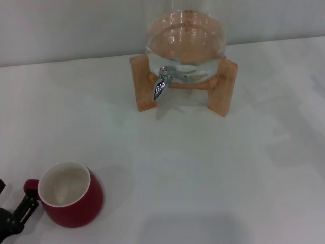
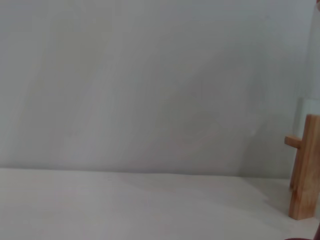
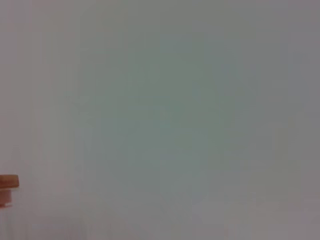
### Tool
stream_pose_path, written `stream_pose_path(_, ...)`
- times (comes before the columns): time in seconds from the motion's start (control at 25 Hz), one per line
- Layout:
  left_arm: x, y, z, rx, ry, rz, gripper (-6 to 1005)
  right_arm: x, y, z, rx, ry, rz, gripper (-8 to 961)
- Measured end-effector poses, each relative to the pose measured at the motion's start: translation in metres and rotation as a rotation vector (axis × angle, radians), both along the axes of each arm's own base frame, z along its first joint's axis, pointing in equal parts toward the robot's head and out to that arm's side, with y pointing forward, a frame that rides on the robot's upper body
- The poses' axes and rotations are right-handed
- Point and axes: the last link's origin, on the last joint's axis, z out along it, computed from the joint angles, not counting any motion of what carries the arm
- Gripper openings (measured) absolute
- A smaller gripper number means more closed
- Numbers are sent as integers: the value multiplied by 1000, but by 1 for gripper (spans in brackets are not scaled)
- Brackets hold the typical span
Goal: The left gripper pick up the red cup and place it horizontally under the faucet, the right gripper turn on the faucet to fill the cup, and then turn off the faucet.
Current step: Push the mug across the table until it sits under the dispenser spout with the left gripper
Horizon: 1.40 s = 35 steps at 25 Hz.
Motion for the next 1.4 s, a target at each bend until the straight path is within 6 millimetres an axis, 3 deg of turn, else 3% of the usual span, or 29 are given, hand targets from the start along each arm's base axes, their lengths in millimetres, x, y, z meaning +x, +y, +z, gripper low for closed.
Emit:
stream_pose_path(0.28, 0, 1, 1, -5, -63, 22, 814, 1, -1, 2, 10, 3, -1, 797)
stream_pose_path(0.72, 0, 2, 1, -6, -80, 31, 352, 2, -3, 2, 9, 4, -5, 797)
stream_pose_path(0.92, 1, 1, 1, -11, -80, 25, 188, 3, -4, 2, 9, 5, -6, 797)
stream_pose_path(1.4, 9, 3, 5, 5, -114, -25, 188, 3, -3, 0, 9, 2, -7, 797)
